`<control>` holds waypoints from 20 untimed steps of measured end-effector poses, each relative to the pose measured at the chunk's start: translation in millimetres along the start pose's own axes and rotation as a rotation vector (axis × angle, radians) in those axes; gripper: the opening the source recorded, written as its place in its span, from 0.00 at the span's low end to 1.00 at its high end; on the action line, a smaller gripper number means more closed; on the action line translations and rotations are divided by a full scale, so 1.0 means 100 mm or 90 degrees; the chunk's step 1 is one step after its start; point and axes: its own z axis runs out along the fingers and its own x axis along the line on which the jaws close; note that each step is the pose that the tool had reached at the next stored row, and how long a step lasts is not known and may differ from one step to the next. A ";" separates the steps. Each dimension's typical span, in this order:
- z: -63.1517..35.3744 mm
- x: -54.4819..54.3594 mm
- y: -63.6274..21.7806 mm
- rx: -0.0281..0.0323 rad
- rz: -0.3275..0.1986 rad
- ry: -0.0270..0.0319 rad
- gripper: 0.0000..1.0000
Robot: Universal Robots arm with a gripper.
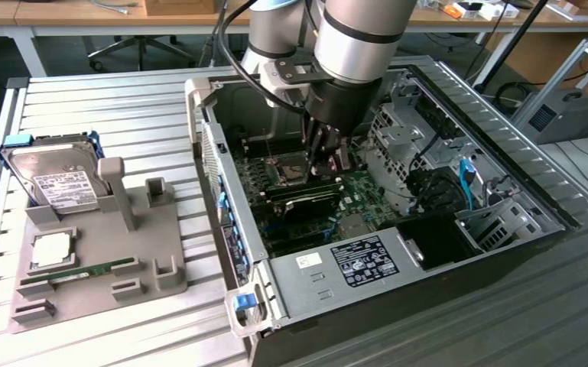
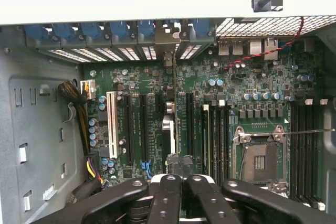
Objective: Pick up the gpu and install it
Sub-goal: 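Press down on the gpu until it lock into place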
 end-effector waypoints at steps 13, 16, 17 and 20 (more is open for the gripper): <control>0.218 0.01 0.088 0.0000 0.000 0.0000 0.11; 0.282 0.01 0.105 0.0000 0.000 0.0000 0.11; 0.296 0.01 0.108 0.0000 0.000 0.0000 0.11; 0.326 0.01 0.115 0.0000 0.000 0.0000 0.11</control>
